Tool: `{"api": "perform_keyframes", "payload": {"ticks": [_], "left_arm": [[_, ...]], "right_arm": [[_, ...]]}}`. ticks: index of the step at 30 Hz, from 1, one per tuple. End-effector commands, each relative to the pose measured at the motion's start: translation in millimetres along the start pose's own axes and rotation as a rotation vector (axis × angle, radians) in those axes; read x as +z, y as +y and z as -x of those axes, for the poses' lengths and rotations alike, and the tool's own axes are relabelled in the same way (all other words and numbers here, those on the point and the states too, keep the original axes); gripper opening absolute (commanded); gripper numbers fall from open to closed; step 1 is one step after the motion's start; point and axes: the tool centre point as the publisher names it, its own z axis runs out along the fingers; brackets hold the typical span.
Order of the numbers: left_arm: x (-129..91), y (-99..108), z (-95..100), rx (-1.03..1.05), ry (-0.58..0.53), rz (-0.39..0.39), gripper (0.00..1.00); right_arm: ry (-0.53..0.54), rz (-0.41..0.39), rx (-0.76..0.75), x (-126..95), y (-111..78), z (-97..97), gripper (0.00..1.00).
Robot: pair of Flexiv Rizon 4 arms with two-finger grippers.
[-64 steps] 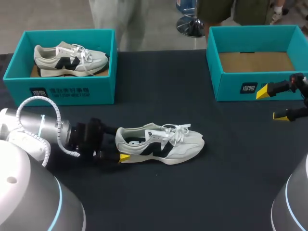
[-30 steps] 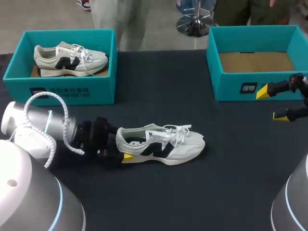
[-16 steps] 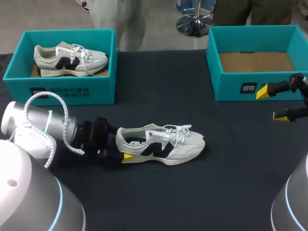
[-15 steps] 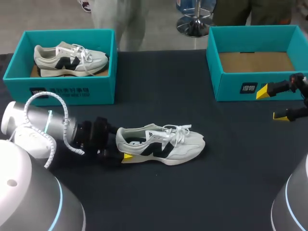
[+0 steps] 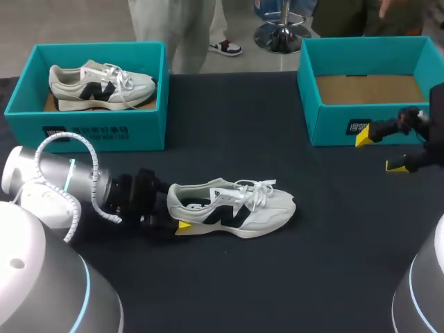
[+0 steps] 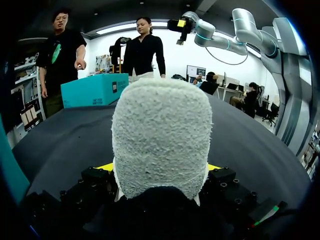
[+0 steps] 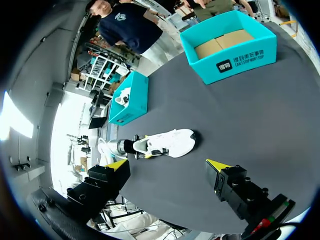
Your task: Take the shoe out of the shoebox, open the shoe tongue, remove and reinsert the insole, then place the shoe into the shoebox
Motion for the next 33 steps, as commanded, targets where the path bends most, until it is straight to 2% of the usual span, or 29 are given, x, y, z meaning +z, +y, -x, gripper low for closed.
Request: {"api": "perform_keyframes", "payload": {"ticks": [1, 7, 12, 22, 33], "left_arm": [[0.7, 0.3, -0.1, 0.0, 0.0, 0.003, 0.0], [0.7, 0.3, -0.1, 0.0, 0.0, 0.003, 0.0], [0.7, 0.3, -0.1, 0.0, 0.0, 0.003, 0.0], [0.7, 0.3, -0.1, 0.0, 0.0, 0.003, 0.0], [0.7, 0.3, -0.1, 0.0, 0.0, 0.003, 0.0]], "right_arm": [[-0.04, 0.015, 0.0, 14.2, 4.1, -10.1, 1.0], [-0.081, 0.055, 0.006, 37.4, 8.3, -27.0, 1.0], [-0.074, 0.068, 0.013, 62.7, 14.7, -42.5, 1.0], [-0.089, -0.013, -0.003, 113.1, 12.6, -62.3, 1.0], [-0.089, -0.013, -0.003, 113.1, 12.6, -62.3, 1.0]]}}
